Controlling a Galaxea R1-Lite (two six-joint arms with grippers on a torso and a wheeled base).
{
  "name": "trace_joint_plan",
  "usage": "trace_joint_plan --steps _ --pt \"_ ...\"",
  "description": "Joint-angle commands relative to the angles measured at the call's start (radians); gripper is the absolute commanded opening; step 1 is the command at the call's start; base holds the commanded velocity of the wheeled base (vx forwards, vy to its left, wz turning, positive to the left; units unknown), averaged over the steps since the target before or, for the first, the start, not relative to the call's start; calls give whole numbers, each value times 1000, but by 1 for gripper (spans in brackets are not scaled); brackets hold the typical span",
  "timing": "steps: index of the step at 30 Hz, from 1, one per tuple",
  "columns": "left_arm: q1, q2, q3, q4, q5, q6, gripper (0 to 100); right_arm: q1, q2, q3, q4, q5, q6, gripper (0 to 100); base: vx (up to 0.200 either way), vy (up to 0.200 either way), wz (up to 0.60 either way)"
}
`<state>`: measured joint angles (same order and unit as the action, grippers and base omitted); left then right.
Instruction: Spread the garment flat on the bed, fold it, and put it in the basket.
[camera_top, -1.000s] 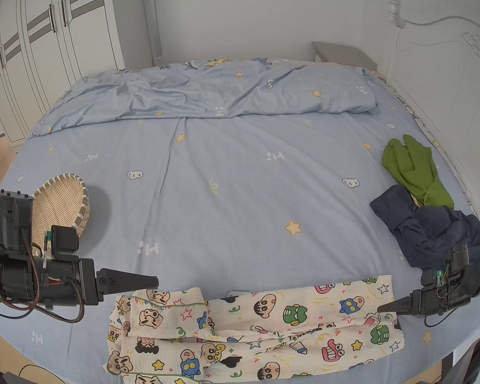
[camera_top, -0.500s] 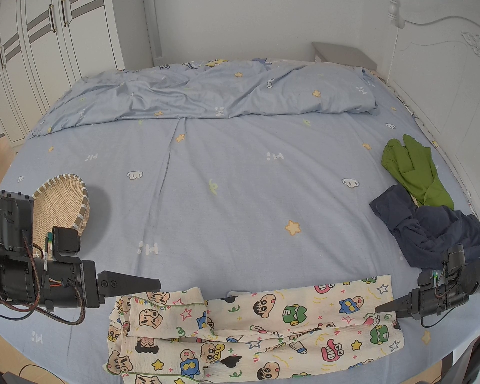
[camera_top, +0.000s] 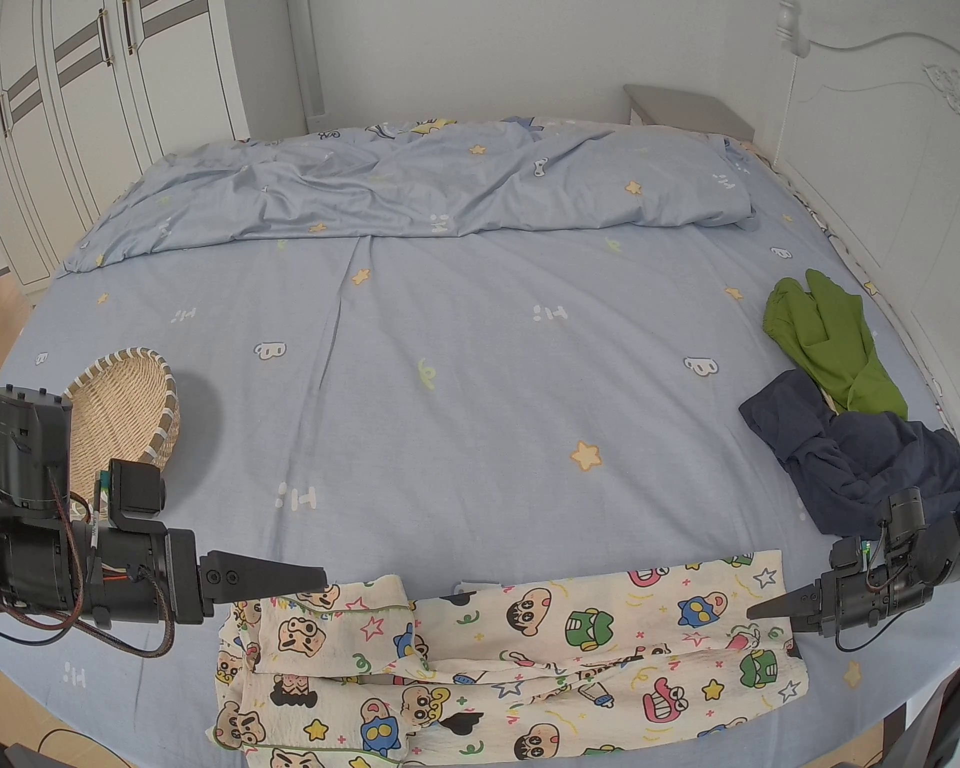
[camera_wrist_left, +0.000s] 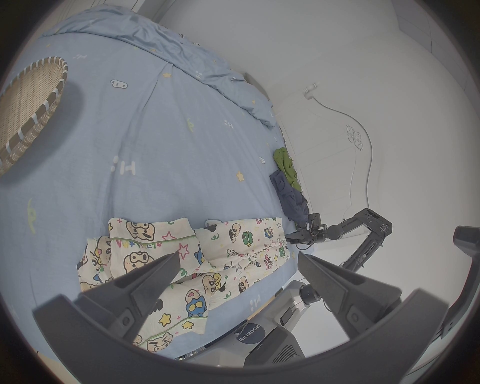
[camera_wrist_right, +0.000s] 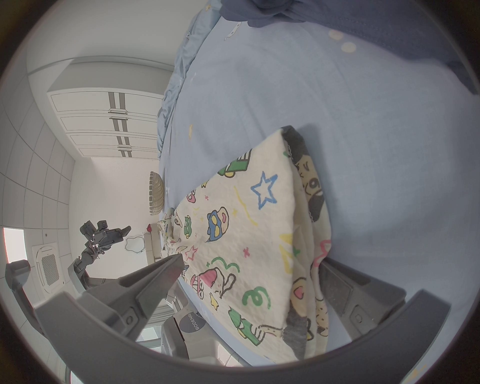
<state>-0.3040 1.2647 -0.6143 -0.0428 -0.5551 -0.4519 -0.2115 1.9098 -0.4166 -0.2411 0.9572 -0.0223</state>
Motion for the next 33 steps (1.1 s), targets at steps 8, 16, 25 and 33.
trace_joint_plan --steps 8,16,25,33 --pt "-3 1 1 0 0 -2 100 -8 6 7 -1 -3 -1 0 0 0 0" --pt "-1 2 -4 0 0 -4 100 -8 5 12 -1 -3 -2 0 0 0 0" --pt "3 19 -10 -12 1 -5 100 52 -112 -7 78 -120 25 0 0 0 0" --pt "5 28 -35 -51 4 -120 100 202 -288 -88 246 -293 147 0 0 0 0"
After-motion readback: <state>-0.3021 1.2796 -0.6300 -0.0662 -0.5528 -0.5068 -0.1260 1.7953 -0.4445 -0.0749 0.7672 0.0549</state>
